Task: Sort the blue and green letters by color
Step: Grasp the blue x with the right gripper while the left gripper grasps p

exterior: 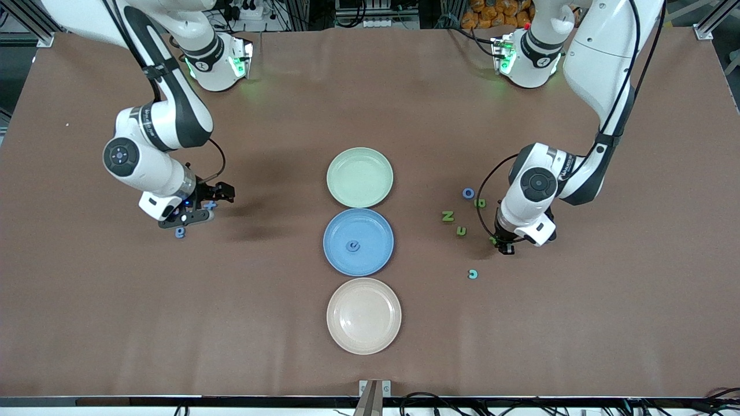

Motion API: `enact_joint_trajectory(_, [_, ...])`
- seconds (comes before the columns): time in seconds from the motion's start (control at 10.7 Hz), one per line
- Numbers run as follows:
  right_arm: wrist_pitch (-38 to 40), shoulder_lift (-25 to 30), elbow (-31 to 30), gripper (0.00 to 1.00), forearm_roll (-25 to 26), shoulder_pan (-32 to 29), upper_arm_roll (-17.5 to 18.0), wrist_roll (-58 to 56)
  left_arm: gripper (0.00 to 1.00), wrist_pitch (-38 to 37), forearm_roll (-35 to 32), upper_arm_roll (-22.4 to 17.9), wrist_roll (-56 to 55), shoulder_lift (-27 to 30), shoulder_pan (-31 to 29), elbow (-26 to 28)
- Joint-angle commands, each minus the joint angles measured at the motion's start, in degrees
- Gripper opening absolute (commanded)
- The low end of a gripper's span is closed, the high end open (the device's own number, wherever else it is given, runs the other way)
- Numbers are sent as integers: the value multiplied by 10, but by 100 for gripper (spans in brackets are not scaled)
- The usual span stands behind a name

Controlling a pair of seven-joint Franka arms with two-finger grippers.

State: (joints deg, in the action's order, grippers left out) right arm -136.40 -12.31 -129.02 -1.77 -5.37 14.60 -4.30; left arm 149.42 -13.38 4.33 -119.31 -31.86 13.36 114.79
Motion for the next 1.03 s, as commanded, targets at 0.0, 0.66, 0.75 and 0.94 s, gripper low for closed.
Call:
enact_joint_trajectory(0.0, [-147, 12, -99, 100, 46, -35, 3, -132, 0, 4, -10, 1, -9, 6, -3, -6])
enact_joint_trajectory(0.66, [-232, -67, -113, 77, 57, -48, -26, -264, 0, 4, -16, 100, 42, 12, 16, -30])
enact_joint_trajectory(0.75, [-234, -73, -113, 73, 62, -48, -30, -265, 0, 4, -16, 116, 42, 14, 25, -30])
enact_joint_trajectory(0.94, [-233, -76, -114, 65, 81, -48, -35, -265, 0, 4, -14, 139, 34, 18, 64, -30])
